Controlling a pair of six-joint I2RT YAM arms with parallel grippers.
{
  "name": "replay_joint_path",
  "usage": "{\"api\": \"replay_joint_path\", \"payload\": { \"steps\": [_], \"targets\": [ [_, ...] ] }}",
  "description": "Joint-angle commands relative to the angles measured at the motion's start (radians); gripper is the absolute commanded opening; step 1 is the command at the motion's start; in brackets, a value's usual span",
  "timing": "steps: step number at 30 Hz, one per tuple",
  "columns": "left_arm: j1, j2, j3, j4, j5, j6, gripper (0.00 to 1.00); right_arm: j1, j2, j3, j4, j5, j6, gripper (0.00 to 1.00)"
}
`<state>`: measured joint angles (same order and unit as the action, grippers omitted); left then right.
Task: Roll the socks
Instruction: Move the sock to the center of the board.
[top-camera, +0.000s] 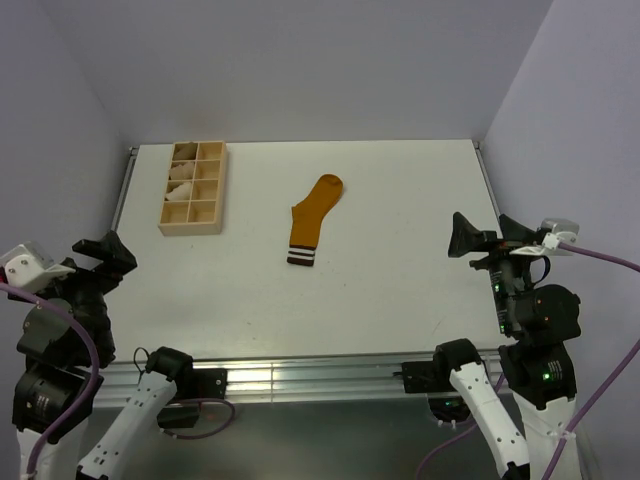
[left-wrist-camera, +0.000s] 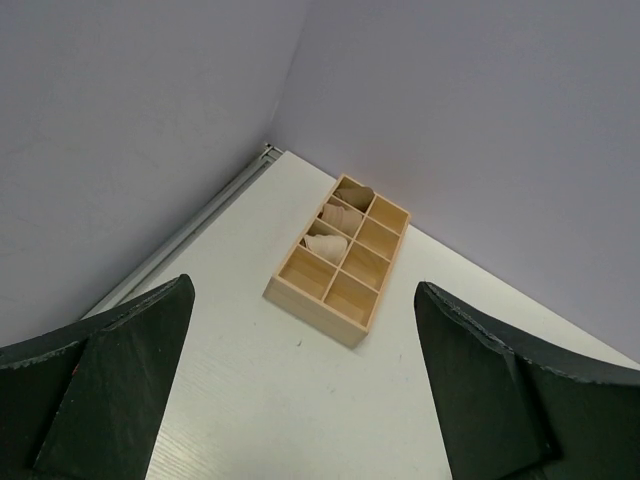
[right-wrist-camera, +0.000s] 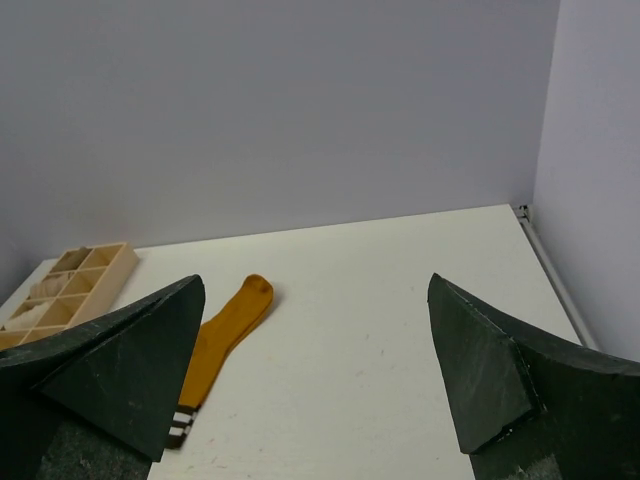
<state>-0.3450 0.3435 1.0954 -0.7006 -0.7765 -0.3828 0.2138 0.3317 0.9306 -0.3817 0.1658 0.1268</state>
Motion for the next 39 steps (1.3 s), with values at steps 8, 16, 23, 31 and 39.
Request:
{"api": "replay_joint_path", "payload": {
  "steps": [8, 16, 23, 31, 39],
  "targets": [
    [-0.003, 0.058, -0.052, 0.064, 0.095, 0.007, 0.99, 0.009, 0.092, 0.045, -0.011, 0.092, 0.154, 1.00],
    [-0.003, 0.169, -0.069, 0.062, 0.213, -0.039, 1.00, 0.009, 0.288, 0.057, 0.003, -0.196, 0.191, 1.00],
    [-0.003, 0.256, -0.126, 0.111, 0.359, -0.064, 0.99, 0.041, 0.558, 0.106, 0.026, -0.269, 0.119, 1.00],
    [-0.003, 0.359, -0.169, 0.150, 0.424, -0.099, 1.00, 0.252, 0.915, 0.168, 0.148, -0.130, -0.093, 0.96],
    [-0.003, 0.362, -0.216, 0.194, 0.479, -0.103, 0.99, 0.378, 1.220, 0.270, 0.253, -0.109, -0.253, 0.82]
  ]
}}
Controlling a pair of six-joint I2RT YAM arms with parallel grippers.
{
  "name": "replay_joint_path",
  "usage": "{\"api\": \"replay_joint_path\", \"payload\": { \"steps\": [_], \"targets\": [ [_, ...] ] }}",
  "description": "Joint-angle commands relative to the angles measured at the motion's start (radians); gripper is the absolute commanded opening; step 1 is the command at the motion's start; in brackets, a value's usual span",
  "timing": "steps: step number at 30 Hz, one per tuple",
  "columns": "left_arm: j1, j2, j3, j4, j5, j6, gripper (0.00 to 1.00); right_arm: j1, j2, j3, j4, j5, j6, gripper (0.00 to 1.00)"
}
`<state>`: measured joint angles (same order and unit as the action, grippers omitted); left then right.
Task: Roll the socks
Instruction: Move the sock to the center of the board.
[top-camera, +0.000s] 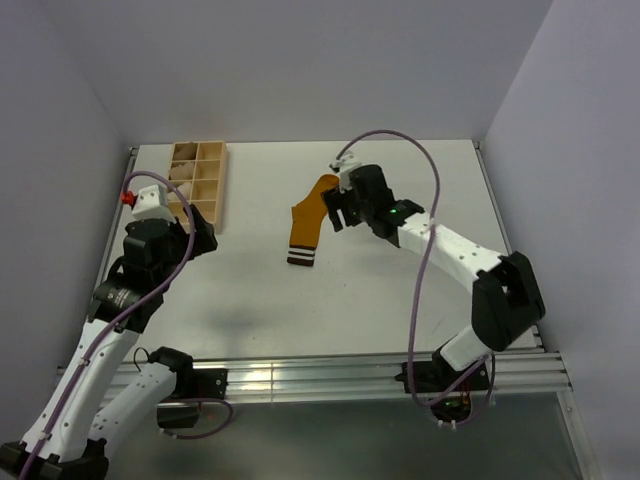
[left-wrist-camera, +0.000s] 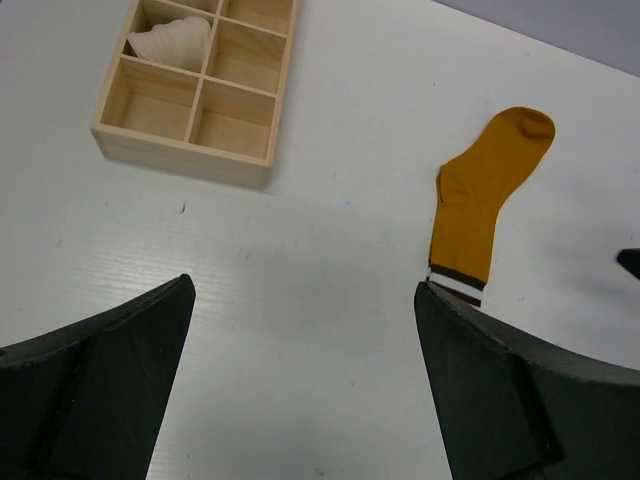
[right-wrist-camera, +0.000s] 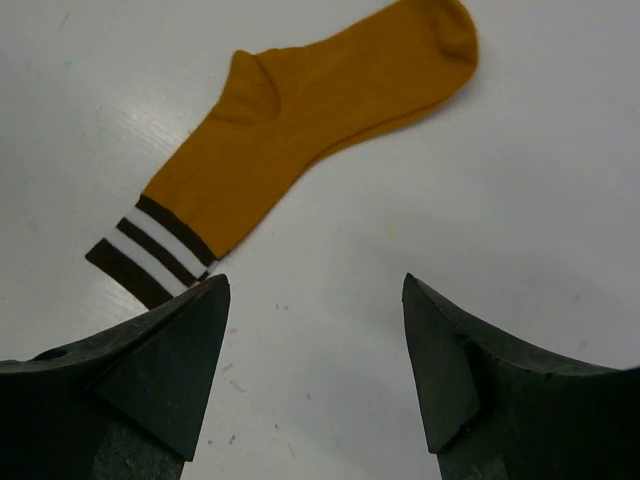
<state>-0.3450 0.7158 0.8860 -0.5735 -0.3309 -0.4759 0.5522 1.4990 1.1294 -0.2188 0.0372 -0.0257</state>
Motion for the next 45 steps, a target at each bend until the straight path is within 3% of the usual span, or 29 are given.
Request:
{"api": "replay_joint_path", "payload": {
  "steps": [1, 8, 17, 22, 32, 45],
  "targets": [
    [-0.003, -0.013, -0.009, 0.067, 0.033, -0.009, 0.99, 0.066, 0.076, 0.081, 0.102, 0.017, -0.120, 0.76],
    [-0.003, -0.026, -0.027, 0.078, 0.053, -0.012, 0.98, 0.117, 0.349, 0.253, 0.082, -0.033, -0.174, 0.72],
    [-0.003, -0.030, -0.039, 0.103, 0.107, -0.012, 0.98, 0.123, 0.521, 0.380, 0.001, -0.111, -0.157, 0.68],
    [-0.003, -0.016, -0.044, 0.119, 0.133, -0.029, 0.98, 0.127, 0.543, 0.339, 0.010, -0.120, -0.132, 0.59],
    [-0.003, 0.042, -0.067, 0.190, 0.239, -0.046, 0.99, 0.132, 0.555, 0.224, 0.029, -0.096, -0.077, 0.56],
    [-0.020, 0.238, -0.044, 0.300, 0.385, -0.087, 0.99, 0.130, 0.483, 0.032, 0.082, -0.039, 0.024, 0.51]
  ]
}}
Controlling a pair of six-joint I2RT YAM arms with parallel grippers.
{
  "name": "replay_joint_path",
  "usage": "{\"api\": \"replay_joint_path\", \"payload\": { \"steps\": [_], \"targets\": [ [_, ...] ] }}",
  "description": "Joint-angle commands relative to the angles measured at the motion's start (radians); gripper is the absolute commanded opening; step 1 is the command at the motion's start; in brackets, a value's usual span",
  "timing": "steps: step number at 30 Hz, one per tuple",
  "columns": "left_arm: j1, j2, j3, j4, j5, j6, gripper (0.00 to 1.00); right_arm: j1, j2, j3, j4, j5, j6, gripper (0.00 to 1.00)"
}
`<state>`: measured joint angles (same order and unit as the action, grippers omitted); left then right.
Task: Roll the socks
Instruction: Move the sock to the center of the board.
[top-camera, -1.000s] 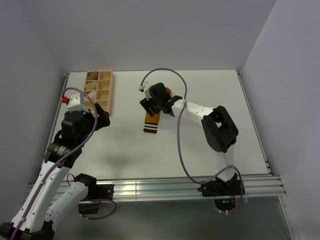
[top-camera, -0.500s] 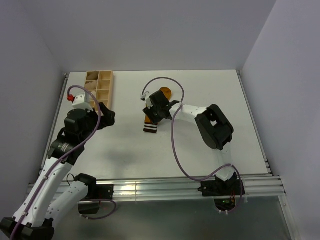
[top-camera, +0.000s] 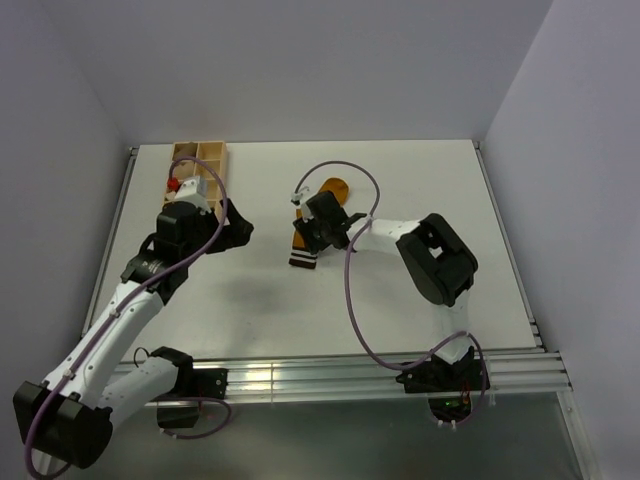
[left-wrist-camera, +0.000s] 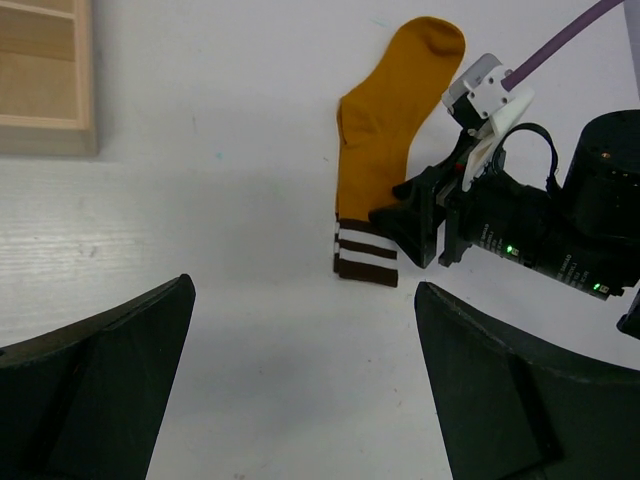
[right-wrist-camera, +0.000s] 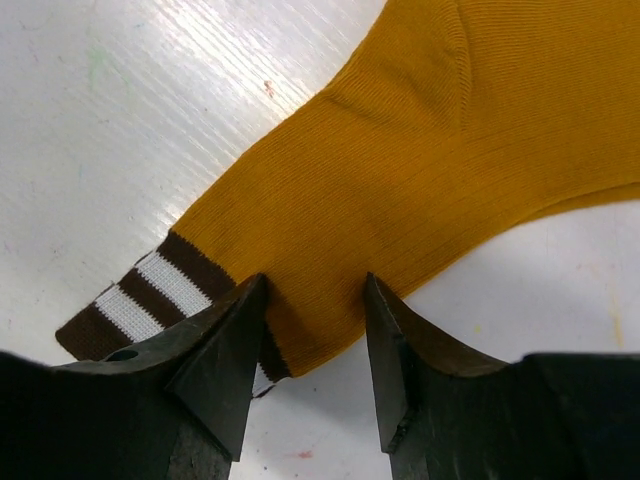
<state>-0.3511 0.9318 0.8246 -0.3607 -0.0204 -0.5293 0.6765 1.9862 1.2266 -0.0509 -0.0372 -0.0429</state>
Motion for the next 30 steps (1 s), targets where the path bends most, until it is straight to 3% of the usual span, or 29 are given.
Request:
{"api": "replay_joint_path", "payload": {
  "steps": [1, 10, 19, 30],
  "targets": [
    [-0.025, 0.030, 0.012, 0.095, 0.079, -0.037, 0.99, 0.006, -0.016, -0.081, -0.089, 0.058, 0.069, 0.51],
    [-0.087, 0.091, 0.016, 0.106, 0.068, -0.046, 1.00, 0.005, -0.090, -0.171, -0.084, 0.054, 0.126, 0.51],
    [-0.092, 0.007, 0.021, 0.058, 0.031, 0.015, 0.99, 0.014, -0.204, -0.132, -0.136, 0.066, 0.120, 0.55],
    [-0.092, -0.034, -0.012, 0.043, 0.025, 0.066, 0.99, 0.159, -0.306, -0.087, -0.236, 0.186, -0.014, 0.60]
  ]
}}
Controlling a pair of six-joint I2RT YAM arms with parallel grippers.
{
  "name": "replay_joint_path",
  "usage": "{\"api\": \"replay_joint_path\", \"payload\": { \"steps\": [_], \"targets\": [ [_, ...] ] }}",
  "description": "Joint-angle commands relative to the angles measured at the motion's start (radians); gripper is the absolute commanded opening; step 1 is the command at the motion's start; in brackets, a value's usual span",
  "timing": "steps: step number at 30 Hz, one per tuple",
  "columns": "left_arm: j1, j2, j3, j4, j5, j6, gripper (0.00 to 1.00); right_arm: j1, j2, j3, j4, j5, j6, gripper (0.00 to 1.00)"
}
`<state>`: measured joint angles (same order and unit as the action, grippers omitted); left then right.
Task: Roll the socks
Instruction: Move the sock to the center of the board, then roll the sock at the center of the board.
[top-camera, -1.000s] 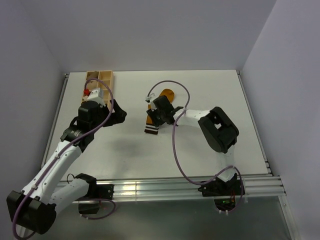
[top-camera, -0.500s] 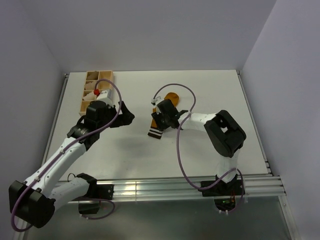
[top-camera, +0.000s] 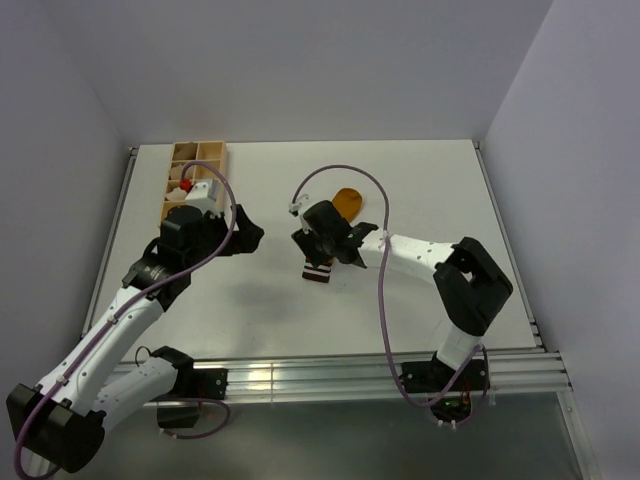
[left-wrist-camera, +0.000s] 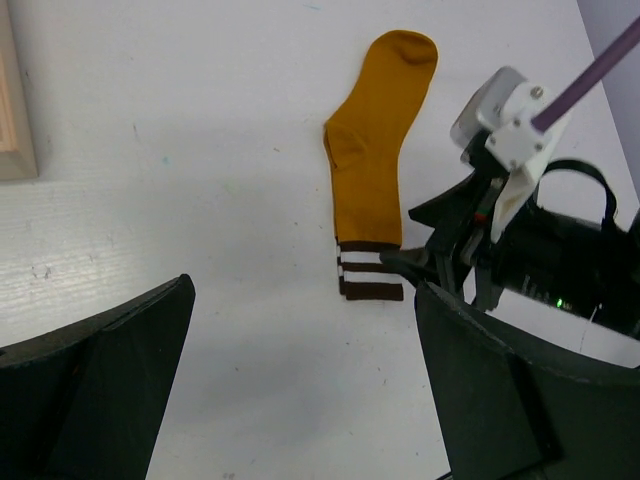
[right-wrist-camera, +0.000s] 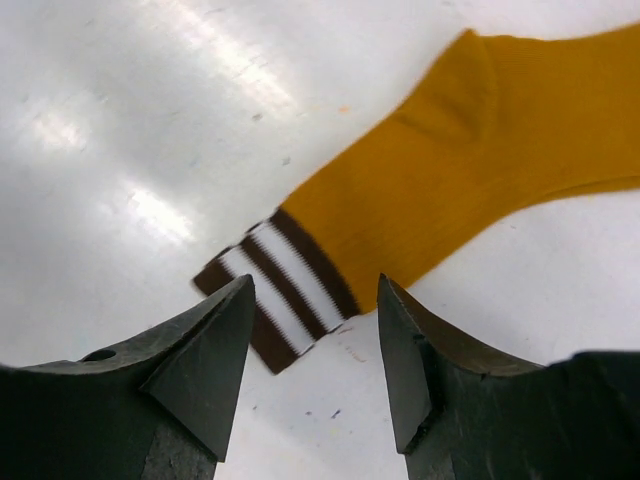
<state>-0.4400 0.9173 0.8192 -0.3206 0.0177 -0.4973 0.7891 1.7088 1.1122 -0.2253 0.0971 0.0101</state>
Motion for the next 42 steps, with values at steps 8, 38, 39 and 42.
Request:
{"api": "replay_joint_path", "payload": {
  "steps": [8, 38, 39, 42],
  "targets": [
    [-0.003, -0.035, -0.015, 0.008, -0.013, 0.039, 1.00, 0.114, 0.029, 0.017, -0.153, 0.042, -0.104, 0.57],
    [-0.003, -0.026, -0.022, 0.005, -0.013, 0.029, 1.00, 0.121, 0.143, 0.060, -0.128, 0.026, -0.139, 0.53],
    [-0.003, -0.028, -0.022, 0.005, -0.013, 0.031, 1.00, 0.119, 0.146, 0.061, -0.128, 0.024, -0.137, 0.53],
    [-0.003, -0.026, -0.022, 0.003, -0.013, 0.031, 0.99, 0.113, 0.167, 0.064, -0.137, 0.024, -0.137, 0.47]
  ]
}}
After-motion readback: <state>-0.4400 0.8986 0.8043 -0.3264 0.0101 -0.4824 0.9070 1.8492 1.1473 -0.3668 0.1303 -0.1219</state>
